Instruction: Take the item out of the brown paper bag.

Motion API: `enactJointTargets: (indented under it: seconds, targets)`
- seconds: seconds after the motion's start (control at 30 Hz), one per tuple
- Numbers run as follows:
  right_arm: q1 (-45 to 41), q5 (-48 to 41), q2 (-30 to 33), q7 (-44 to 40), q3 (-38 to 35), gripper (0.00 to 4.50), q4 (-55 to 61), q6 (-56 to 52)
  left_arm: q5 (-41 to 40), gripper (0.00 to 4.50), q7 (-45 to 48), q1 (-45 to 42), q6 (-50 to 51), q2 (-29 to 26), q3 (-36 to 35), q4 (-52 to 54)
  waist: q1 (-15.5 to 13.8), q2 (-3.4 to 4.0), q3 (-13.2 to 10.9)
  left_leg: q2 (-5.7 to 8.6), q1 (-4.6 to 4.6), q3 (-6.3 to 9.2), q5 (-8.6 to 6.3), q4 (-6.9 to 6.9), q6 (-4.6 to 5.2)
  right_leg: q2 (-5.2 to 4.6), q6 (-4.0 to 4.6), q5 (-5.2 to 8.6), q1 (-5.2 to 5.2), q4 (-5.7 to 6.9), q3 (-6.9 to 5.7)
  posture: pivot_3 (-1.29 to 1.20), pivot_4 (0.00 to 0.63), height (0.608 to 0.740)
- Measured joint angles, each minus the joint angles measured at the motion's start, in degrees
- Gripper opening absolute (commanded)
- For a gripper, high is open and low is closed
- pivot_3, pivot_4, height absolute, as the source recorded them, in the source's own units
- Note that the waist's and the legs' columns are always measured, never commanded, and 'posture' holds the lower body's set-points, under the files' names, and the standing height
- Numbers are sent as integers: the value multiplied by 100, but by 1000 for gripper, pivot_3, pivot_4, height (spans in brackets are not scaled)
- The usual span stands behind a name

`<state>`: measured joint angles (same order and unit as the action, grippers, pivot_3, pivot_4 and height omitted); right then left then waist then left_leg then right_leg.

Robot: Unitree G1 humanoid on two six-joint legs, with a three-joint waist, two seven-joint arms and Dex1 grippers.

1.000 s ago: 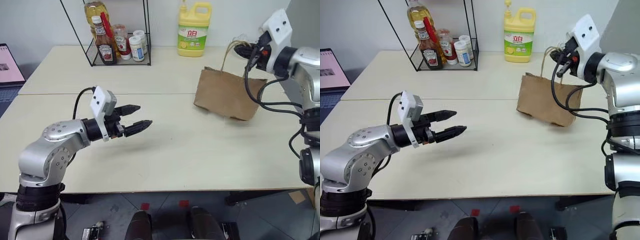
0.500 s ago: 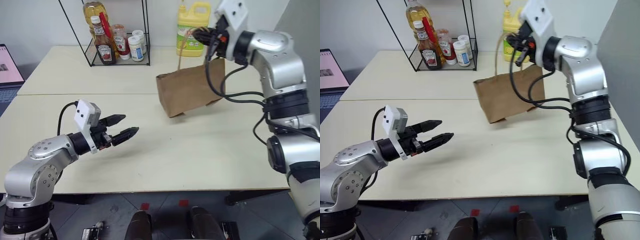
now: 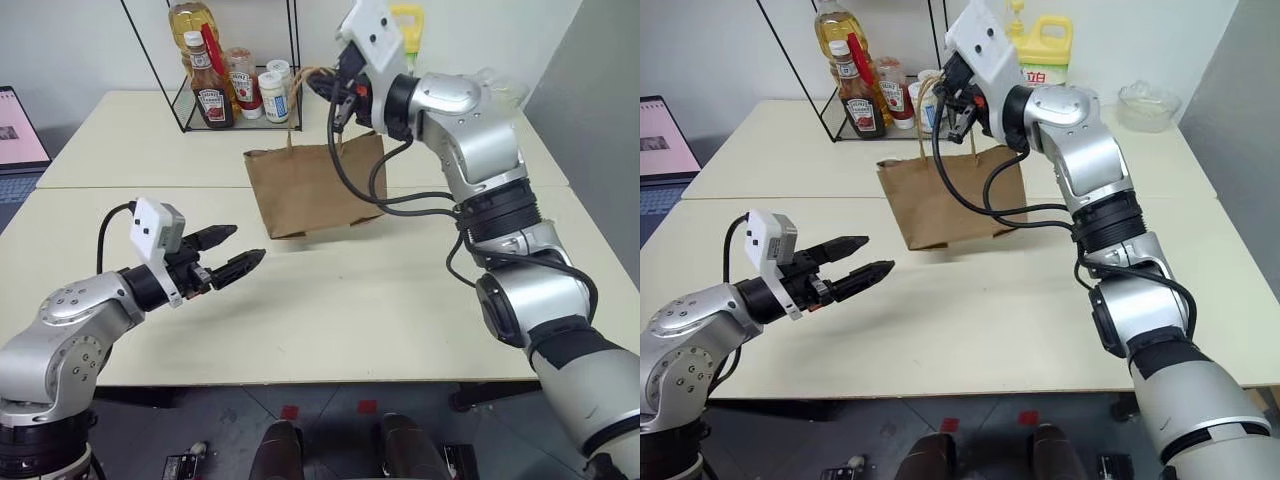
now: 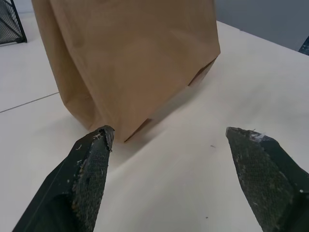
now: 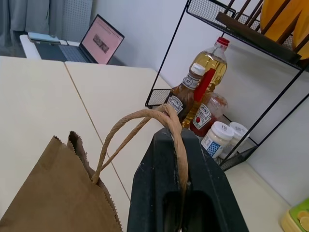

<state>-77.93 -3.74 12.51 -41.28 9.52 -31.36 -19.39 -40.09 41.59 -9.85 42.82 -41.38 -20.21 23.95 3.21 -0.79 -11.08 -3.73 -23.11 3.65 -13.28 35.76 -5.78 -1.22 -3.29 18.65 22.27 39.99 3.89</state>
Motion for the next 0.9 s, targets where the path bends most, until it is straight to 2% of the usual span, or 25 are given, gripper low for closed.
enactJointTargets:
  seconds: [0.6, 0.7, 0.9]
  targets:
    - [601, 62, 63, -118, 305, 9, 631, -553, 96, 3956, -63, -177, -179, 0, 207, -20, 5, -1, 0, 0, 0, 1, 0, 0, 0, 1, 0, 0, 0, 1, 0, 0, 150, 740]
    - [702, 84, 185, -165, 306, 634, 692, -604, 96, 3956, -50, -206, -179, -3, 219, -30, 4, -1, 0, 0, 0, 0, 0, 0, 0, 1, 0, 0, 0, 1, 0, 0, 150, 740]
    - [945, 69, 546, -420, 306, 2655, 1241, -694, 95, 3956, -41, -340, -178, -3, 312, -54, -1, -2, 1, 0, 0, 1, 0, 0, 0, 0, 0, 0, -1, 0, -1, 0, 150, 740]
